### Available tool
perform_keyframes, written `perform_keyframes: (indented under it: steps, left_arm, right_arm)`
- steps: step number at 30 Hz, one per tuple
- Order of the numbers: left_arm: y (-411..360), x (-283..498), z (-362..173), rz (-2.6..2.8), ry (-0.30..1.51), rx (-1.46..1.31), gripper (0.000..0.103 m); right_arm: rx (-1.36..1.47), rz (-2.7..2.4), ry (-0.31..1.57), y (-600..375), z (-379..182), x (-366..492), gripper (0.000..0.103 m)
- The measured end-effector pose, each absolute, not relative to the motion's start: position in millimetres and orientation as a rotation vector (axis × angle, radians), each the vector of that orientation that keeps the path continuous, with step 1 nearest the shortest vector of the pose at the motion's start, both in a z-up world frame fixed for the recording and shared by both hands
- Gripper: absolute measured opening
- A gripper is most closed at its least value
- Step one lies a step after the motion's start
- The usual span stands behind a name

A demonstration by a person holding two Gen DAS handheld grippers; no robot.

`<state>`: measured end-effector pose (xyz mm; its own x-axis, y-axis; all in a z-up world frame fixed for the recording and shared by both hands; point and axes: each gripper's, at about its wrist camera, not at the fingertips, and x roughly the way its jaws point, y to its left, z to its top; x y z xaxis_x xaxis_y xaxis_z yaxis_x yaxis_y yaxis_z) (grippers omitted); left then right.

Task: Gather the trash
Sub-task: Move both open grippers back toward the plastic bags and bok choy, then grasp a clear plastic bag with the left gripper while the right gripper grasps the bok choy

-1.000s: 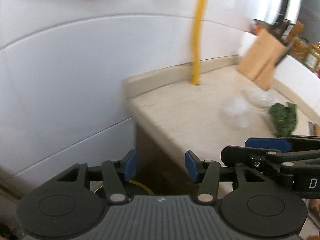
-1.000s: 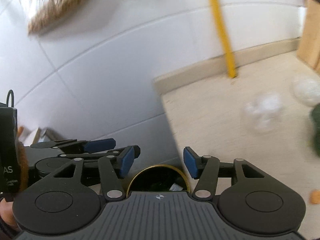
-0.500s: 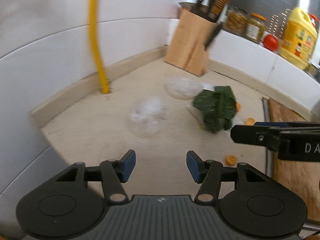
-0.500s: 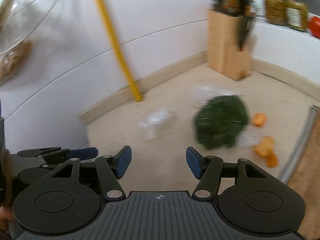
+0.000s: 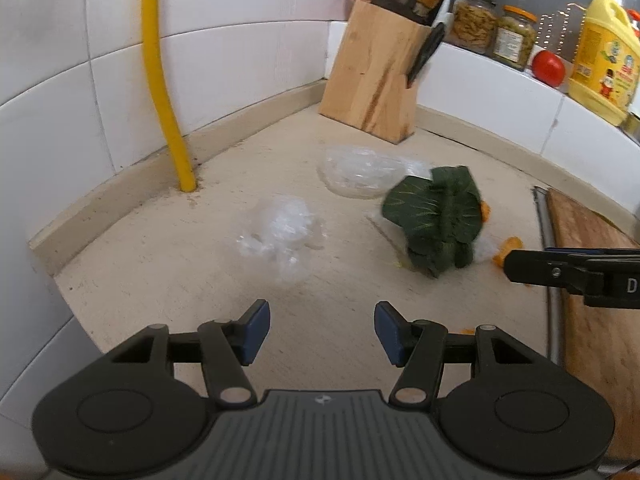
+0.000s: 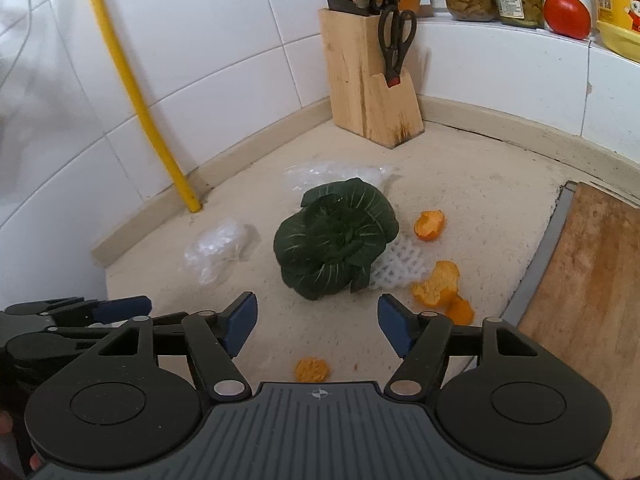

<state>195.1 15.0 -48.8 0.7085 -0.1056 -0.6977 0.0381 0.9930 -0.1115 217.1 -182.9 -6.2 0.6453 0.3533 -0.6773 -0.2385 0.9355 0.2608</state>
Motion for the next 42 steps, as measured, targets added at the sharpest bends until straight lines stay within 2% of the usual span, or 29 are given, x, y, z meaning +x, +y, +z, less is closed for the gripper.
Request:
perform_keyframes:
  steps: [3,8,20,22,23,27,29,31,32,33,34,36,38,39,40,41,42]
  left_arm:
    - [20,204,-51,-0.068,0.778,-0.092,0.058]
    - [25,224,-54,-0.062,0.763,-0.065,0.06]
    - [29,290,-79,-0.062,0.776,-0.056,0.061]
    - [27,294,-84,-0.071,0.782,-0.071,0.058]
    - [27,296,-88,-0.077,0.793,-0.079,0.051]
    - [23,291,-91,-0.092,0.793,-0.048,0.037]
    - [26,286,-89,-0.118,0.805,-0.068,0.032]
    - [28,278,-87,-0.147,0.813,-0.088,0.031]
    - [28,272,-86,-0.162,0.814,-0.091,0.03]
    - [27,265,-85,-0.172,0.816,-0.092,0.03]
    - [26,258,-84,-0.186,0.82,-0.092,0.03]
    - [25,243,-81,-0.214,0.823,-0.09,0.031]
    - [25,232,-78,-0.212,0.82,-0.078,0.031]
    - [26,229,-76,-0.206,0.813,-0.074,0.034]
    - [28,227,-73,-0.205,0.802,-0.073,0.036]
    - [30,227,-71,-0.204,0.786,-0.075,0.043]
    - [32,228,-70,-0.198,0.774,-0.079,0.052]
  right_arm:
    - [0.148,0.338,0.799,-182,-7,227,0.078]
    - [0.137,0.35,0.796,-178,-9,243,0.084]
    - [0.087,0.36,0.811,-168,-20,285,0.084]
    - [0.082,0.367,0.814,-167,-21,290,0.085]
    - [0.077,0.369,0.816,-166,-22,293,0.085]
    - [0.07,0.373,0.835,-160,-30,302,0.084]
    - [0.06,0.378,0.842,-155,-33,303,0.075]
    - [0.055,0.387,0.846,-151,-33,301,0.061]
    - [0.055,0.41,0.851,-149,-30,296,0.059]
    - [0.055,0.41,0.851,-149,-30,296,0.051]
    - [0.056,0.428,0.857,-149,-27,291,0.034]
    - [0.08,0.483,0.895,-149,-20,273,0.022]
    - [0.079,0.496,0.901,-149,-19,266,0.023]
    - [0.074,0.497,0.907,-150,-19,262,0.031]
    - [0.07,0.491,0.909,-151,-19,259,0.05]
    - [0.071,0.48,0.901,-153,-19,257,0.06]
    - [0.072,0.466,0.884,-155,-18,257,0.078]
